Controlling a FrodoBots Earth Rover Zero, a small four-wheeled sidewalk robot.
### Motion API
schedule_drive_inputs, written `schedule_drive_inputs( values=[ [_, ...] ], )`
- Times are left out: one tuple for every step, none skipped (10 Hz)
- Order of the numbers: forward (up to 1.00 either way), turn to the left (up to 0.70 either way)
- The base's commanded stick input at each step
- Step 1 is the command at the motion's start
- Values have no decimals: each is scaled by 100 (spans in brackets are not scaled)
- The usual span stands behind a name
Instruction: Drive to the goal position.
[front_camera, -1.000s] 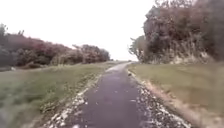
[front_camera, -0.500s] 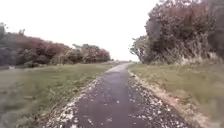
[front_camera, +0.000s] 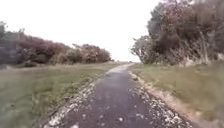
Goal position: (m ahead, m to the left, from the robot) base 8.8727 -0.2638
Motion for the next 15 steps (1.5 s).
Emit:
schedule_drive_inputs(
  values=[
    [99,0],
    [99,0],
    [99,0],
    [99,0],
    [99,0],
    [99,0],
    [99,0],
    [99,0],
    [99,0],
    [99,0],
    [99,0],
    [99,0],
    [99,0],
    [99,0],
    [99,0]
  ],
)
